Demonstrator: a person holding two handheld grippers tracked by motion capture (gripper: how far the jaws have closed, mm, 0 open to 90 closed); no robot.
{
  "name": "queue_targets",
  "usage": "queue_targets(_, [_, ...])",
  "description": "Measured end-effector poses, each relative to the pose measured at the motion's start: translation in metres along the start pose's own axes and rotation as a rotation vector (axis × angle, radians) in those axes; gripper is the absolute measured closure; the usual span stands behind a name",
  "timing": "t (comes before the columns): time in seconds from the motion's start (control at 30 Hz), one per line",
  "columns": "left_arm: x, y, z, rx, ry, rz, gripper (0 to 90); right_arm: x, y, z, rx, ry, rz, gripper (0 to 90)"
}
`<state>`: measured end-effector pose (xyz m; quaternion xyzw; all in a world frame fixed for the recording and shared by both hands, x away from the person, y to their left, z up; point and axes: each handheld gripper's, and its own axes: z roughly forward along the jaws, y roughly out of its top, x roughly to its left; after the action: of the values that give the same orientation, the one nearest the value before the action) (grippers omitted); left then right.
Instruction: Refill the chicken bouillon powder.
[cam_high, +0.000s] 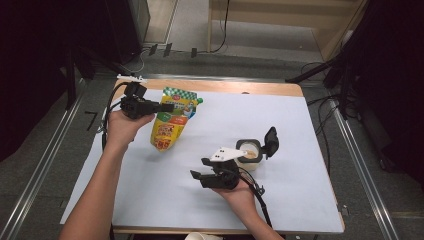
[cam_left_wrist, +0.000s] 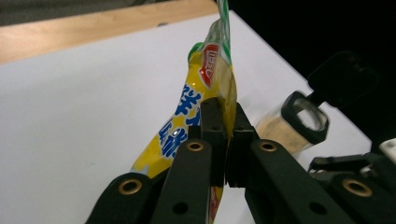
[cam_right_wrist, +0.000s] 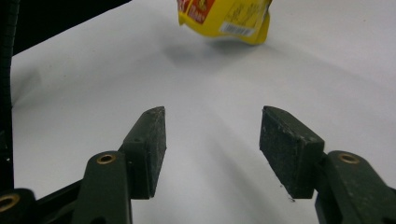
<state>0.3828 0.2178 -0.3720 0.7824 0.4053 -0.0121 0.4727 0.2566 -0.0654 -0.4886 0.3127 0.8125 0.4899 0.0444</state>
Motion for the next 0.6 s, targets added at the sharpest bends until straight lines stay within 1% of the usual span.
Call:
queue_targets(0.03, [-0.0008, 0.0002, -0.0003, -0.005, -0.001, 0.000, 89.7, -0.0002, 0.0000, 0.0000, -0.002, 0.001, 0.004, 42.0])
queue_targets(0.1, [-0.0021, 0.0006, -0.0016, -0.008, -0.006, 0.015, 88.8, -0.0003, -0.0002, 0.0001, 0.000, 0.001, 0.004, 42.1])
queue_targets(0.23, [-0.0011, 0.0005, -0.0033, -0.013, -0.013, 0.006, 86.4, 0.0006, -0.0003, 0.0006, 0.004, 0.000, 0.000, 42.1])
queue_targets(0.33, [-0.0012, 0.0002, -0.0030, -0.008, 0.000, 0.011, 85.5, 0.0012, -0.0006, 0.0013, 0.009, 0.001, -0.003, 42.2])
queue_targets(0.5, [-0.0011, 0.0004, -0.0056, -0.015, 0.001, 0.009, 83.7, 0.0009, -0.0008, 0.0013, 0.009, 0.001, -0.003, 42.2])
queue_targets(0.57, [-0.0009, 0.0007, -0.0066, -0.023, -0.012, 0.001, 82.0, 0.0008, -0.0008, 0.0014, 0.010, 0.001, 0.000, 42.2])
queue_targets(0.6, [-0.0007, 0.0011, -0.0073, -0.026, -0.031, -0.011, 80.0, 0.0008, -0.0008, 0.0014, 0.010, 0.001, 0.000, 42.2])
